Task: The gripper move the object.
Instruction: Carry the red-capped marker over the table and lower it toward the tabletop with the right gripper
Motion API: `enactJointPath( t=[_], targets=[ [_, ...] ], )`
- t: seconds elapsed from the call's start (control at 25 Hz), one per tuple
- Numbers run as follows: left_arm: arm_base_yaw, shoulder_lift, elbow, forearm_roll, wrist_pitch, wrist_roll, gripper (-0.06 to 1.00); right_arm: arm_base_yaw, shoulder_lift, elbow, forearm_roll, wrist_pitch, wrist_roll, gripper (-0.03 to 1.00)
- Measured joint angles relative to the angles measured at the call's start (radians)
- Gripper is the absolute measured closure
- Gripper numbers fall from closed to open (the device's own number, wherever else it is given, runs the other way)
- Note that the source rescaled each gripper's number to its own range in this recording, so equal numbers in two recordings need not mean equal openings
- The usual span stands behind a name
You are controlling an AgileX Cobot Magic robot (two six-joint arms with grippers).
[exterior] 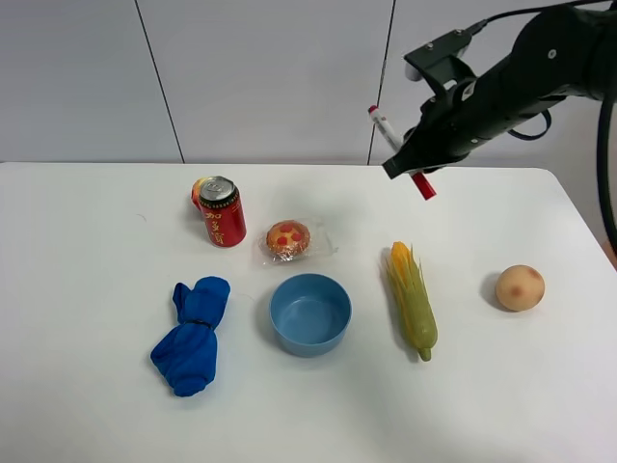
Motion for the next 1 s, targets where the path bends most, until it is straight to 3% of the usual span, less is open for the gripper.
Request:
enactJointPath(
  t=[0.4, 0.56, 1.0],
  targets=[
    [0.0, 0.0, 0.0, 0.0, 0.0, 0.0, -0.06, 0.242, 0.016, -0.03, 0.0, -0.004, -0.007, 0.97],
    [0.0, 0.0, 0.0, 0.0, 0.0, 0.0, -0.06, 0.315, 0.021, -0.03, 0.0, -0.055, -0.028, 0.97],
    [0.0, 0.0, 0.0, 0.0, 0.0, 0.0, -0.06, 0.382, 0.204, -0.03, 0.023, -0.16, -0.141, 0.97]
  ],
)
